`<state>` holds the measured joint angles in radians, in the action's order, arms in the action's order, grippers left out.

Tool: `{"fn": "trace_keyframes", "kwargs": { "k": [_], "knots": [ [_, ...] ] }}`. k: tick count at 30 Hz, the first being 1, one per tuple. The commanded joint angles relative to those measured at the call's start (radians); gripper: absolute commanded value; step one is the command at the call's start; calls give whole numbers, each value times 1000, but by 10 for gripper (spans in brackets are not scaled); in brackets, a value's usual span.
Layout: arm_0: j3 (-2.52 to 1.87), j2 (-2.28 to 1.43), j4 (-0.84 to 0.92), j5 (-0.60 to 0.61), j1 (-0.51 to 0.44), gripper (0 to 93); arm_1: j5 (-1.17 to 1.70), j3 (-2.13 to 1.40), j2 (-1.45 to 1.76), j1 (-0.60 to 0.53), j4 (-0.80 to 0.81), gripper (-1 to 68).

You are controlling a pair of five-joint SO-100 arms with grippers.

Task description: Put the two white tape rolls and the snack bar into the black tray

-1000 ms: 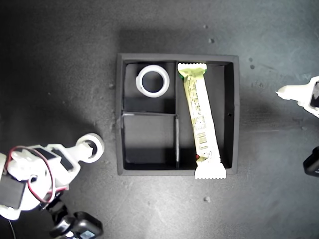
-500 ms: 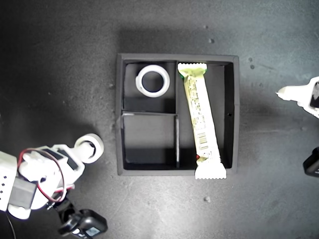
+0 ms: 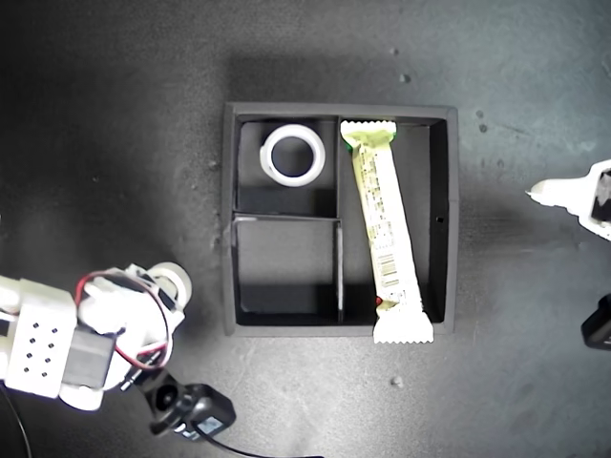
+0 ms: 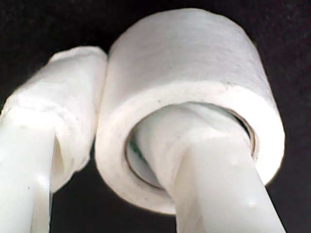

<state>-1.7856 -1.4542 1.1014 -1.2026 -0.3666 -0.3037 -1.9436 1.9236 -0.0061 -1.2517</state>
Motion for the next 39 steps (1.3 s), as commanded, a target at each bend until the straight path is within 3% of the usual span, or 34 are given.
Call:
{"fn": "trace_keyframes", "kwargs": {
  "k": [1, 18, 25, 31, 39],
  "knots": [
    [84, 3, 44, 17, 18, 1, -5, -3, 35, -9, 8, 142],
    [512, -38, 353, 187, 107, 1, 5, -25, 35, -15, 44, 138],
    [943, 193, 515, 287, 152, 1, 6, -29, 35, -15, 44, 137],
    [1571, 623, 730, 322, 161, 1, 2, -32, 35, -17, 44, 137],
    [1740, 822, 730, 322, 160, 1, -2, -32, 35, -28, 38, 136]
  ]
}}
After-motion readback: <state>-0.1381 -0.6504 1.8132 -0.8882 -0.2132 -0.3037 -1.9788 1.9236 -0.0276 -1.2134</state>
